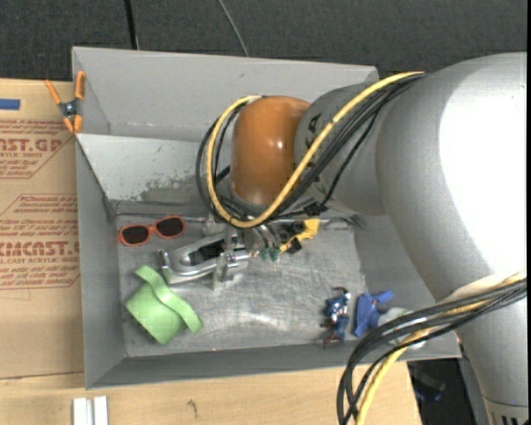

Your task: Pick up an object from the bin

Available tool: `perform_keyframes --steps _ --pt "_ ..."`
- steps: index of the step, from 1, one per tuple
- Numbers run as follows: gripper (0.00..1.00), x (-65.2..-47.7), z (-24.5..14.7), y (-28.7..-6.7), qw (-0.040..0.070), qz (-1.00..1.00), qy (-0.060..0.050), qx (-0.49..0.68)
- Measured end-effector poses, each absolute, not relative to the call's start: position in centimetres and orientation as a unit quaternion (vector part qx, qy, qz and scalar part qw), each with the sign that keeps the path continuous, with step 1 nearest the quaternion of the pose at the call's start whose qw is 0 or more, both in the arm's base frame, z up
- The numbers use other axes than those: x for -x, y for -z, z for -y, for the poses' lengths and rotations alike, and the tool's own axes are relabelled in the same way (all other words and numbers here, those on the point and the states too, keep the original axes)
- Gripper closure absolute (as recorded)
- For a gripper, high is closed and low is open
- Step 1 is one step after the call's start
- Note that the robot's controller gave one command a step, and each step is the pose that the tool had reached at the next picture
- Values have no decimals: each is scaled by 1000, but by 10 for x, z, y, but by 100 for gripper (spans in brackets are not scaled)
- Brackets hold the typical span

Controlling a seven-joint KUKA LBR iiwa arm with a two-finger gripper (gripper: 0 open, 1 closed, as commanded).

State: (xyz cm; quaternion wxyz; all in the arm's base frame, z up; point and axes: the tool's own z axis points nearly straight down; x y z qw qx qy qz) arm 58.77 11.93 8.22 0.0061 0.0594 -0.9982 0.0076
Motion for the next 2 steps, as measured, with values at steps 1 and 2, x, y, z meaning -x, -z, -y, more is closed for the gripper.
perform_keyframes --steps 1,2 --pt "100 -588 -119 -82 6 998 -7 -59" --pt "100 -588 -119 -82 5 998 -7 -59"
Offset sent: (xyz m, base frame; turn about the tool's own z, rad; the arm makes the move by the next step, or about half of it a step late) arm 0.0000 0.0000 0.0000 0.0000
